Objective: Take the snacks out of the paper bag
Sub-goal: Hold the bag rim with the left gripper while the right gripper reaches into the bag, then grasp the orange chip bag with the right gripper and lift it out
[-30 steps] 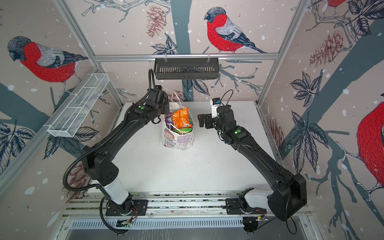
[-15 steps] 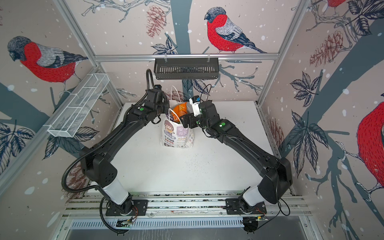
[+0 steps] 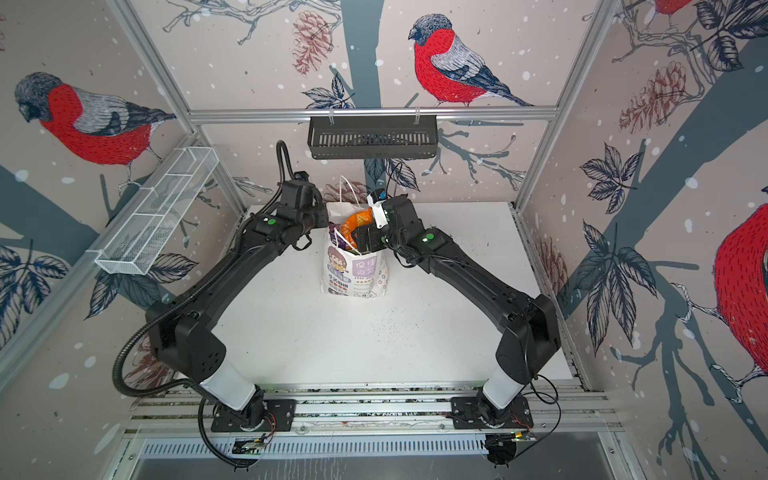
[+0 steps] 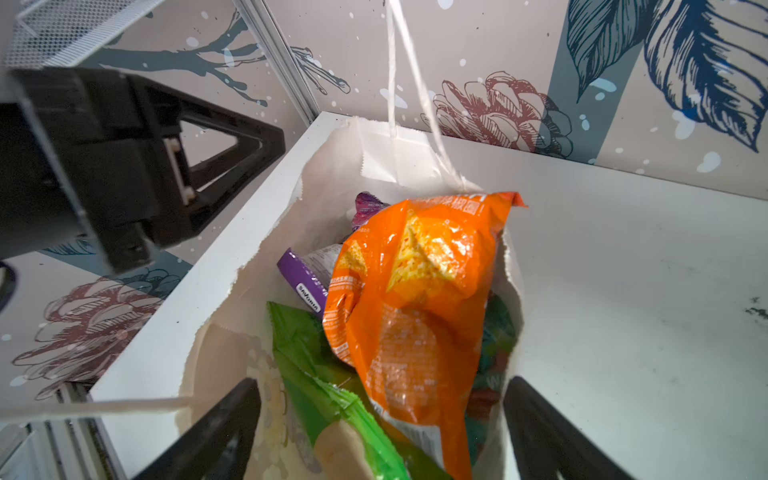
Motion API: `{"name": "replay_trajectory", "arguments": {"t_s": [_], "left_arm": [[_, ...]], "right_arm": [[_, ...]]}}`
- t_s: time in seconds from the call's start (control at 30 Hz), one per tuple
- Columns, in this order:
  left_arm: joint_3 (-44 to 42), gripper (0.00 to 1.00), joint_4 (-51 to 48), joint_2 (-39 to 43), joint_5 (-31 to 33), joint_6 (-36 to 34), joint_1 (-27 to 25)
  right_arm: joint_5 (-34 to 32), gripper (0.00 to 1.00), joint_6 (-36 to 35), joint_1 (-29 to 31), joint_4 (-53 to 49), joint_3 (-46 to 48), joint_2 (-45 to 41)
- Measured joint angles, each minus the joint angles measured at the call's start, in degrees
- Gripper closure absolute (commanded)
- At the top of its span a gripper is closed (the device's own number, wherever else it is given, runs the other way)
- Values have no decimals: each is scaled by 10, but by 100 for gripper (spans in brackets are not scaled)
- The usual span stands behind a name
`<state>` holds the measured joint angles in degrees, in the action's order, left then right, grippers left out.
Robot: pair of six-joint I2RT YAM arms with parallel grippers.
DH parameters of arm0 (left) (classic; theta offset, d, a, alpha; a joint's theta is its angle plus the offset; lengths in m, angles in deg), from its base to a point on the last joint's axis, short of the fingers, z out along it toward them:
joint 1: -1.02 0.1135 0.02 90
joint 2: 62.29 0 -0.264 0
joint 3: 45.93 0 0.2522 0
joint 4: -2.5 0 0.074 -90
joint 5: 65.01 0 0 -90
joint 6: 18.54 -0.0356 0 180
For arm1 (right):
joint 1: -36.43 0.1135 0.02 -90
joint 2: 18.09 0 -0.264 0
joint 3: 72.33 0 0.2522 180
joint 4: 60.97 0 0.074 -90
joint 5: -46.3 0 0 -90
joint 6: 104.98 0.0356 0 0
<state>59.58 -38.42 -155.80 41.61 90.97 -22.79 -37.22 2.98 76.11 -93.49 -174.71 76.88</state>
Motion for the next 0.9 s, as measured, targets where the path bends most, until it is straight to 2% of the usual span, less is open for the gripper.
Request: {"name": "replay_trajectory", "arguments": {"t_s": [0.1, 0.17, 0.5, 0.9], "left_arm": [[-15, 33, 12, 20, 0, 0, 0], [-26, 30, 23, 34, 0, 0, 0], [-86, 25, 54, 105, 14, 2, 0], [-118, 23, 72, 142, 19, 2, 1]], "right_arm": [[-7, 8, -4, 0, -19, -23, 24], [-9, 8, -13, 0, -36, -48, 46], [-45, 10, -31, 19, -94, -123, 72], [-40, 16, -31, 36, -138, -204, 143]]}}
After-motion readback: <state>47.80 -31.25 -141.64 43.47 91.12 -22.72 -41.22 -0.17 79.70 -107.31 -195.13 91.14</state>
